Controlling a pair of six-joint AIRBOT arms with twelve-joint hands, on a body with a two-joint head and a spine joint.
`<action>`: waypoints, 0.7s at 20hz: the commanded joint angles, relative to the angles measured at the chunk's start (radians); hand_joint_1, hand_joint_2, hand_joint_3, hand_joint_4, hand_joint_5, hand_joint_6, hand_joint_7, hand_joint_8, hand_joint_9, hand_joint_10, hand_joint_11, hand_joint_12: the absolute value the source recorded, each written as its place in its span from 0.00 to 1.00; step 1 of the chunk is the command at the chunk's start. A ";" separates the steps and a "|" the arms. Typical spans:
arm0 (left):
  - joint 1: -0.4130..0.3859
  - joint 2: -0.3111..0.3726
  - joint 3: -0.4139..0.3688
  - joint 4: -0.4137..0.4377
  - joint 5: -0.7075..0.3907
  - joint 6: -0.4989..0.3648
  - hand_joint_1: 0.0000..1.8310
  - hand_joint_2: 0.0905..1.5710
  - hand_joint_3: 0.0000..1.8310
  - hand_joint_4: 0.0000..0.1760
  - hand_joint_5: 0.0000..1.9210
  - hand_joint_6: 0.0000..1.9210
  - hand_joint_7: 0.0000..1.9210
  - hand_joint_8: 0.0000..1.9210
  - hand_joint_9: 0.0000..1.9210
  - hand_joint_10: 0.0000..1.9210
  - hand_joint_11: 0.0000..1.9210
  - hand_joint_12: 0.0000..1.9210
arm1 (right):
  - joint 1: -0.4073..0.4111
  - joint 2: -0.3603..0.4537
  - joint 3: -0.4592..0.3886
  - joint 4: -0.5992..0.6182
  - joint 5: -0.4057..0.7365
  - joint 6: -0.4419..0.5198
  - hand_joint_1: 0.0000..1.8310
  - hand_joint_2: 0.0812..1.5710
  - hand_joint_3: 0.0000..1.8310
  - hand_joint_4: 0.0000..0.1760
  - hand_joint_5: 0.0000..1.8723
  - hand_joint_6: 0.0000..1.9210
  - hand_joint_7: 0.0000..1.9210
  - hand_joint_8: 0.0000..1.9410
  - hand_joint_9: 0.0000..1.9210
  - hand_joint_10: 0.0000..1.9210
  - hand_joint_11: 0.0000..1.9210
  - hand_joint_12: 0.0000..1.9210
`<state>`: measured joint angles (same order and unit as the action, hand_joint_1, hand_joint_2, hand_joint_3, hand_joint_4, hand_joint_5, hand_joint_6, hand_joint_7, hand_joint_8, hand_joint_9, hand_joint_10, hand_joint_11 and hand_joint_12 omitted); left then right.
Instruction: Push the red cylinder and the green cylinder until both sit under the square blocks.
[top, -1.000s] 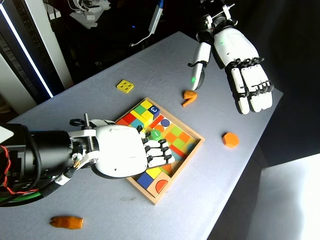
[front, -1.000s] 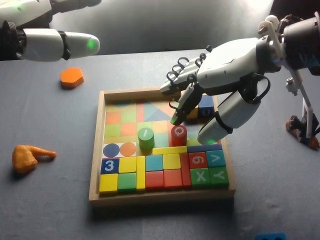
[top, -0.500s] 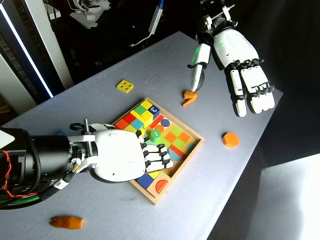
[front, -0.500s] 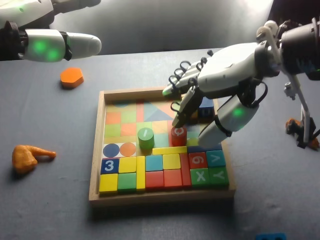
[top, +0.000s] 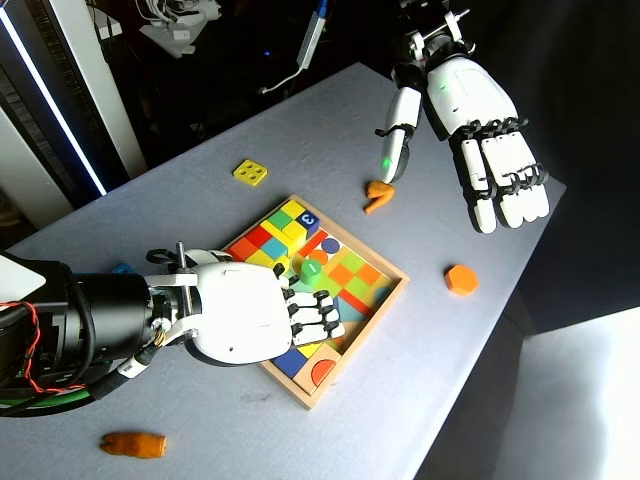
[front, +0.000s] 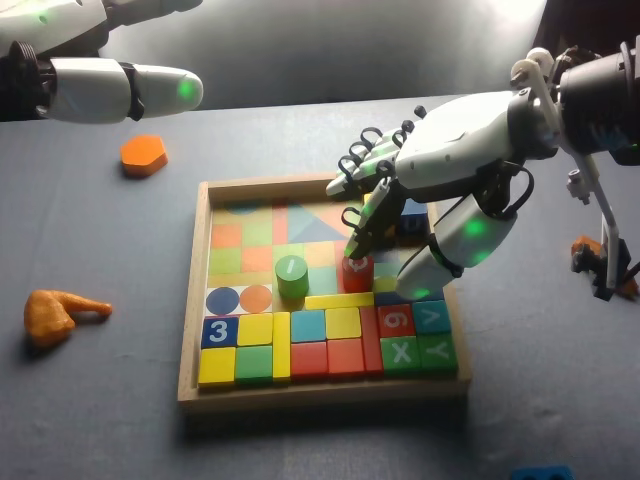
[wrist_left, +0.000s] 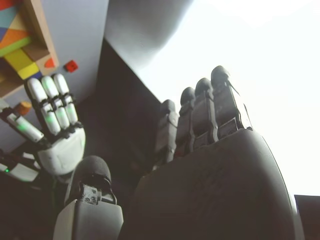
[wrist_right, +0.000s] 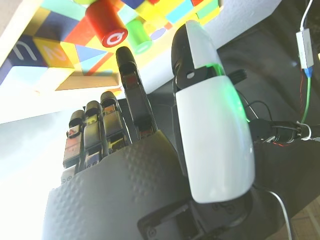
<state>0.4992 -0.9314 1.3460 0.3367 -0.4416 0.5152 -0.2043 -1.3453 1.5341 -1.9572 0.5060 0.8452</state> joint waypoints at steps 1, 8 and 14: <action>-0.017 -0.002 0.004 -0.022 -0.107 -0.003 0.00 0.74 0.00 0.50 0.05 0.00 0.03 0.00 0.01 0.00 0.00 0.06 | 0.004 0.001 0.005 0.042 -0.018 0.007 0.16 0.68 0.00 1.00 0.29 0.00 0.01 0.00 0.00 0.00 0.00 0.00; -0.018 -0.002 0.004 -0.020 -0.107 -0.004 0.00 0.74 0.00 0.62 0.05 0.00 0.04 0.00 0.02 0.00 0.00 0.11 | -0.005 -0.007 0.016 0.042 -0.027 0.010 0.17 0.68 0.00 1.00 0.30 0.00 0.01 0.00 0.00 0.00 0.00 0.00; -0.019 -0.002 0.004 -0.019 -0.107 -0.004 0.00 0.75 0.00 0.46 0.05 0.00 0.04 0.00 0.02 0.00 0.00 0.11 | -0.014 -0.011 0.026 0.042 -0.036 0.016 0.17 0.68 0.00 1.00 0.29 0.00 0.01 0.00 0.00 0.00 0.00 0.00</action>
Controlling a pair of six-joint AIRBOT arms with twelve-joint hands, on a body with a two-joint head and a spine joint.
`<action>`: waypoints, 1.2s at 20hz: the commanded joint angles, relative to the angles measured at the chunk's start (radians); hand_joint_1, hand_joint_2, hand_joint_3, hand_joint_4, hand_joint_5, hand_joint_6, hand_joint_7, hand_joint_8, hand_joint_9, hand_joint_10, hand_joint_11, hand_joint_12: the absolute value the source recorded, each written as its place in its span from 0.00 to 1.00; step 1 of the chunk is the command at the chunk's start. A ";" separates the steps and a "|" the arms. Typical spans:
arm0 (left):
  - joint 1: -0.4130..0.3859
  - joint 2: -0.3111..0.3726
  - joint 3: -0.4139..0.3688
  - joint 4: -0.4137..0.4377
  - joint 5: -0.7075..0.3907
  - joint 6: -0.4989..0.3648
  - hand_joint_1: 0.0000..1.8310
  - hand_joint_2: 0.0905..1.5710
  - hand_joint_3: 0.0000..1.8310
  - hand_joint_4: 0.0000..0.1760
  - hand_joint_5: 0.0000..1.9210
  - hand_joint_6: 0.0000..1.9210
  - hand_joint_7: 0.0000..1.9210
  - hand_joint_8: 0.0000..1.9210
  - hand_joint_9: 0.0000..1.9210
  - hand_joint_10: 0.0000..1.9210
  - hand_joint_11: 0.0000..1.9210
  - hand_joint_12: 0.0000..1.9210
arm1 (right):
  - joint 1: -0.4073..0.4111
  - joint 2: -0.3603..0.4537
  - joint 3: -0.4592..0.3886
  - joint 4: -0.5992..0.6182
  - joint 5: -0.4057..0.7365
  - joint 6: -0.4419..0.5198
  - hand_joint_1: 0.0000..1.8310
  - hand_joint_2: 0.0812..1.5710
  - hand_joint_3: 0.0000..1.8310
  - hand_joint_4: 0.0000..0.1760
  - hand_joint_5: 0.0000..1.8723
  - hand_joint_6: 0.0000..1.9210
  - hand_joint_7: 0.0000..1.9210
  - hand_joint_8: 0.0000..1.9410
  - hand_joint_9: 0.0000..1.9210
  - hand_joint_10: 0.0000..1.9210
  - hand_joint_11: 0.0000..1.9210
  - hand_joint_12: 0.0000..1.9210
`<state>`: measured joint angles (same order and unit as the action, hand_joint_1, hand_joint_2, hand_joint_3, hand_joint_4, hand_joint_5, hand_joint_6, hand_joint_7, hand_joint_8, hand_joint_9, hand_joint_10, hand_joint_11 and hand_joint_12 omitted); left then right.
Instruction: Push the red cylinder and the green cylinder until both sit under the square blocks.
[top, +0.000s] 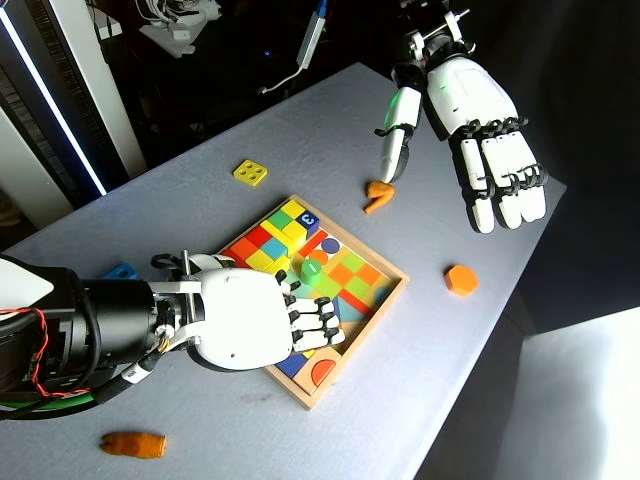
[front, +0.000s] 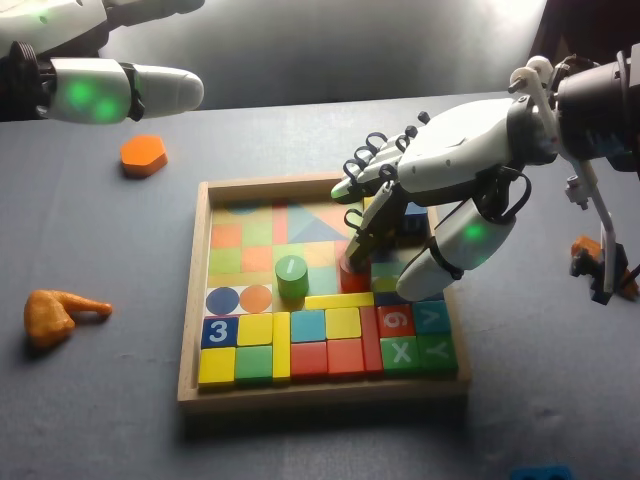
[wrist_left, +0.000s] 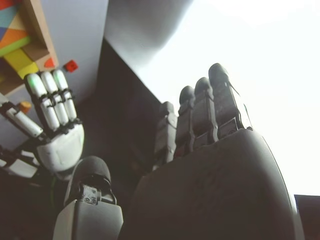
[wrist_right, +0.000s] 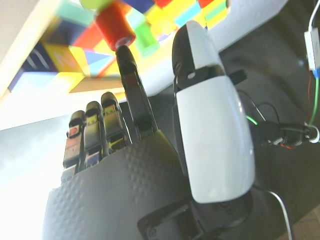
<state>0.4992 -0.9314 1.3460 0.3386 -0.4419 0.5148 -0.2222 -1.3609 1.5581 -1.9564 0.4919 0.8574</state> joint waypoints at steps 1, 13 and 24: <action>-0.019 -0.002 0.004 -0.021 -0.106 -0.004 0.00 0.75 0.00 0.47 0.05 0.00 0.05 0.00 0.02 0.00 0.00 0.12 | 0.002 0.005 0.003 0.041 -0.023 0.006 0.18 0.68 0.00 1.00 0.29 0.00 0.01 0.00 0.00 0.00 0.00 0.00; -0.015 -0.002 0.005 -0.021 -0.106 -0.004 0.00 0.75 0.00 0.50 0.05 0.00 0.04 0.00 0.02 0.00 0.00 0.10 | -0.005 0.009 0.010 0.041 -0.010 0.015 0.18 0.68 0.00 1.00 0.30 0.00 0.01 0.00 0.00 0.00 0.00 0.00; -0.007 -0.002 0.008 -0.021 -0.106 -0.011 0.00 0.76 0.00 0.61 0.06 0.00 0.04 0.00 0.03 0.00 0.00 0.13 | -0.002 0.033 0.009 0.025 0.007 0.044 0.18 0.69 0.00 1.00 0.32 0.01 0.02 0.00 0.00 0.00 0.00 0.00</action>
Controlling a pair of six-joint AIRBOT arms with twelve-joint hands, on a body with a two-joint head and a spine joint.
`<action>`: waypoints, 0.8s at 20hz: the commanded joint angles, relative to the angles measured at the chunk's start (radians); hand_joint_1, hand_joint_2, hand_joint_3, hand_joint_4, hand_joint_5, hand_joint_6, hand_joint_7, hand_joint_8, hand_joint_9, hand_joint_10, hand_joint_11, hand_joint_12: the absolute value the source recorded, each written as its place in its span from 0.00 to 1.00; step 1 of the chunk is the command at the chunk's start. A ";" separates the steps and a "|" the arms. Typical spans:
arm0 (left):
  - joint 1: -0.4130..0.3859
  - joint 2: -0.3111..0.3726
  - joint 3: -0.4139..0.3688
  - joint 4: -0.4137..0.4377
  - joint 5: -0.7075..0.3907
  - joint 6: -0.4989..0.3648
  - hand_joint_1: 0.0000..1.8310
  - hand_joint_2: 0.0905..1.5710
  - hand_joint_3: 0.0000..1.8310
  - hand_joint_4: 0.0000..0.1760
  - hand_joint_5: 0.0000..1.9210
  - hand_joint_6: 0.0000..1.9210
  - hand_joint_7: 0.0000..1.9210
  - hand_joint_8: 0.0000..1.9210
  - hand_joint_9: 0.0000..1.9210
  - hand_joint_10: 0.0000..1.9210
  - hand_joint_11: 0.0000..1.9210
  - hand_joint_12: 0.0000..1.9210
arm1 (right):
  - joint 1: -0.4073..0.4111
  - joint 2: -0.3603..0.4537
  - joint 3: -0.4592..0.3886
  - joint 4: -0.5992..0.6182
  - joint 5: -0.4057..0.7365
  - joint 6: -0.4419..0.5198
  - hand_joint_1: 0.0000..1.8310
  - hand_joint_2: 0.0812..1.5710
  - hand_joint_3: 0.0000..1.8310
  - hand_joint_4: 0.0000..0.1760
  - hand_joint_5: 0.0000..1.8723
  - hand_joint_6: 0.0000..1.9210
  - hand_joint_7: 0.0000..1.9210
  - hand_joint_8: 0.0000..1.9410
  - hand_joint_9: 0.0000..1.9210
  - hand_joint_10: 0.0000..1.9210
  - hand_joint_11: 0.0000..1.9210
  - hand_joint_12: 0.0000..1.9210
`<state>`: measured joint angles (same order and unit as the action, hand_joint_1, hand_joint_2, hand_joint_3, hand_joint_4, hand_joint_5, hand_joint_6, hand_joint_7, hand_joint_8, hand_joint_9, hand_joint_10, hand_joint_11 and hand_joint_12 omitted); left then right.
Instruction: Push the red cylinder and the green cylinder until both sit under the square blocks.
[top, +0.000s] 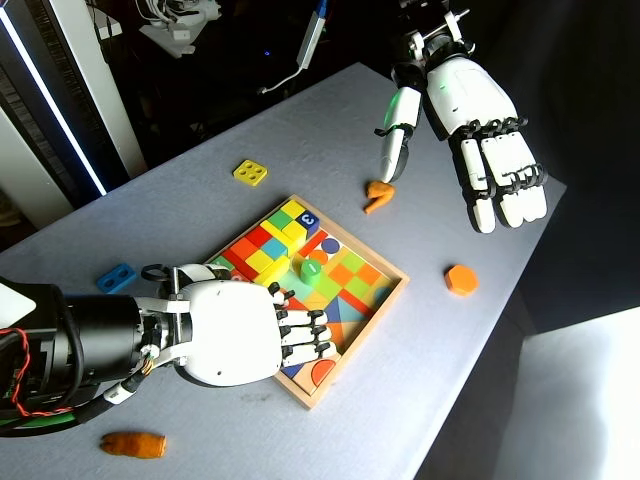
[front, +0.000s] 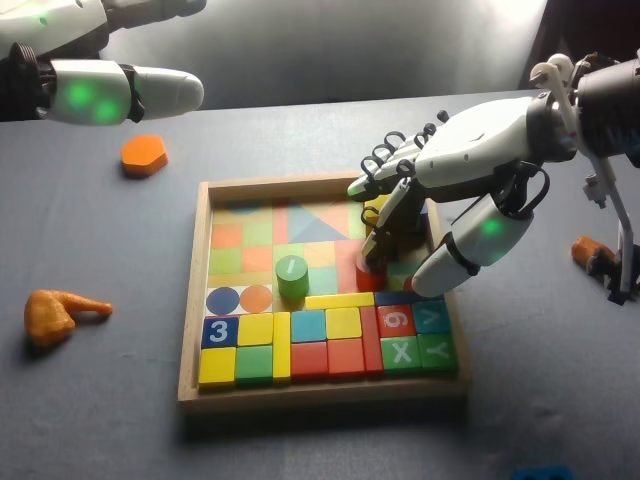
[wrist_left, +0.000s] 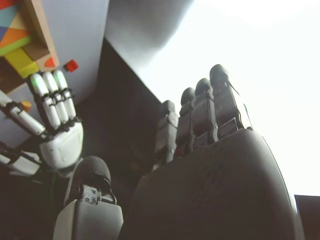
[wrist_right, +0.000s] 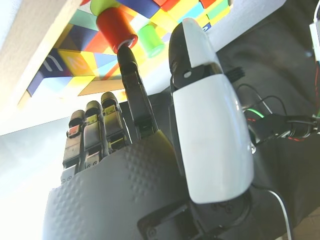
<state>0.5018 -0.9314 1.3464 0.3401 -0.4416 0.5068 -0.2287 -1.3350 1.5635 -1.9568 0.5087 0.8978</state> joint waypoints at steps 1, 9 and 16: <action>-0.010 -0.001 0.008 -0.023 -0.107 -0.003 0.00 0.75 0.00 0.58 0.06 0.00 0.03 0.00 0.02 0.00 0.00 0.10 | 0.004 0.010 0.003 0.025 -0.008 0.004 0.21 0.68 0.00 0.99 0.33 0.01 0.03 0.00 0.00 0.00 0.00 0.00; -0.008 0.000 0.008 -0.023 -0.107 -0.004 0.00 0.71 0.00 0.43 0.05 0.00 0.03 0.00 0.03 0.00 0.00 0.12 | 0.003 0.034 -0.005 -0.006 -0.003 0.039 0.19 0.69 0.00 1.00 0.34 0.00 0.02 0.00 0.00 0.00 0.00 0.00; -0.007 0.000 0.009 -0.023 -0.106 -0.005 0.00 0.72 0.00 0.38 0.06 0.00 0.03 0.00 0.03 0.00 0.00 0.13 | 0.003 0.056 -0.017 -0.023 0.000 0.056 0.21 0.69 0.00 1.00 0.35 0.01 0.02 0.00 0.00 0.00 0.00 0.00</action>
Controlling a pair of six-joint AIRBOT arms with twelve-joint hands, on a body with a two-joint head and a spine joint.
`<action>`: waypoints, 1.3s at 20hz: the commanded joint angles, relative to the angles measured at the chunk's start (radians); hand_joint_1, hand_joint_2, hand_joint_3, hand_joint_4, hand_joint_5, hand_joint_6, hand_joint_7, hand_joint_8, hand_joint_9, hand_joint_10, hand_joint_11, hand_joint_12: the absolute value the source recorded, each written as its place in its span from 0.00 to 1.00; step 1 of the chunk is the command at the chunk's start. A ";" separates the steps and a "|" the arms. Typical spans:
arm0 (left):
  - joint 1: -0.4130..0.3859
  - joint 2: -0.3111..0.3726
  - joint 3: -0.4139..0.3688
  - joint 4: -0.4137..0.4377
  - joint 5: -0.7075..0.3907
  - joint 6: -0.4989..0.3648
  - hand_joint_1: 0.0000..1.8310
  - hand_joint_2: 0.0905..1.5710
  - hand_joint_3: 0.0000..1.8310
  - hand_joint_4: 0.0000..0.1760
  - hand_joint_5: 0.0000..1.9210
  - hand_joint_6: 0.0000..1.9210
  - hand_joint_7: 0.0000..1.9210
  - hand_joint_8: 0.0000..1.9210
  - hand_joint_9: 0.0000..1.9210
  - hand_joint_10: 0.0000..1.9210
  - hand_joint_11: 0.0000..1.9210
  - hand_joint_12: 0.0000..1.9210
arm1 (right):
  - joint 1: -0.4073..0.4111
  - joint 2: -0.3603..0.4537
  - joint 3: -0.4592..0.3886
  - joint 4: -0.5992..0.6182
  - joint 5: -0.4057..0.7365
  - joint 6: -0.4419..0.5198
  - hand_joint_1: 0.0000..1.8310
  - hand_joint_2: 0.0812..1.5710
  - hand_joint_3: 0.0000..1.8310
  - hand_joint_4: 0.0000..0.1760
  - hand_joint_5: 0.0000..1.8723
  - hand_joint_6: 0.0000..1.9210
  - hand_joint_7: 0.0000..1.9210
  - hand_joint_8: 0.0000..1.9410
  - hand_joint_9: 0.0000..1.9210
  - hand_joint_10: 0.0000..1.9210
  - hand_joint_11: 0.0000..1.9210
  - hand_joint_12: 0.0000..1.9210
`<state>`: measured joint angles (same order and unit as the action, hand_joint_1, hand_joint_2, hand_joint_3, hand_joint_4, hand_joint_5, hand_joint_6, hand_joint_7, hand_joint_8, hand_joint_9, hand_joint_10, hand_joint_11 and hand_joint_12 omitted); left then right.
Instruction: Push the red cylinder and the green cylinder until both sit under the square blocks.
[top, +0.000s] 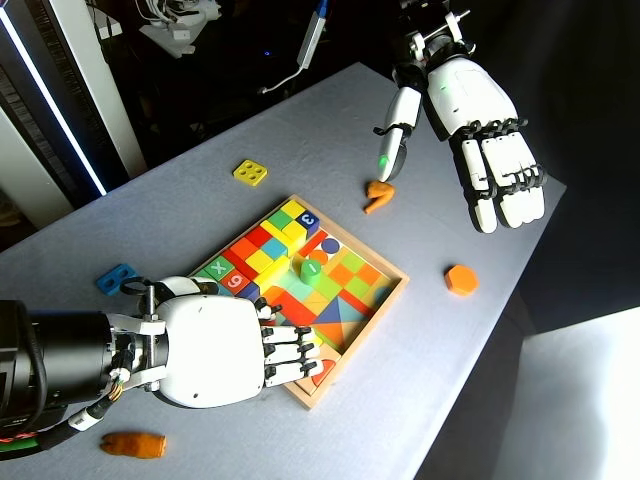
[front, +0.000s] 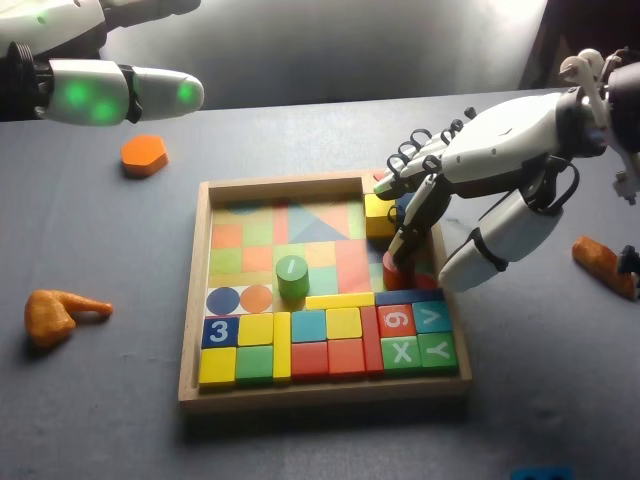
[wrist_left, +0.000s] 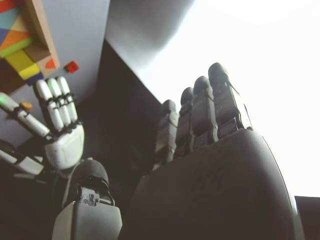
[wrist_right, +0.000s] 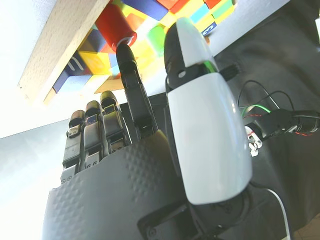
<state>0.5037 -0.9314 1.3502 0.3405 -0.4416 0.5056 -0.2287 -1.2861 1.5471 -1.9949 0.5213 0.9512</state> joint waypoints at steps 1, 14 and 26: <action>-0.008 0.000 0.005 -0.023 -0.106 -0.004 0.00 0.73 0.00 0.36 0.07 0.00 0.03 0.00 0.03 0.00 0.00 0.14 | 0.003 0.011 -0.003 0.012 -0.011 0.006 0.21 0.69 0.00 1.00 0.35 0.01 0.02 0.00 0.00 0.00 0.00 0.00; -0.008 0.001 0.005 -0.024 -0.106 -0.007 0.00 0.71 0.00 0.18 0.04 0.00 0.03 0.00 0.04 0.00 0.00 0.15 | 0.000 0.065 -0.047 -0.007 0.006 0.033 0.20 0.69 0.00 1.00 0.34 0.00 0.01 0.00 0.00 0.00 0.00 0.00; -0.007 0.003 0.005 -0.028 -0.106 -0.007 0.00 0.71 0.00 0.18 0.04 0.00 0.04 0.00 0.03 0.00 0.00 0.10 | -0.006 0.075 -0.060 -0.007 0.019 0.039 0.18 0.71 0.00 1.00 0.34 0.00 0.00 0.00 0.00 0.00 0.00 0.00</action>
<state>0.5037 -0.9314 1.3502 0.3378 -0.4416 0.5026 -0.2359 -1.2198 1.4891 -2.0266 0.5468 0.9901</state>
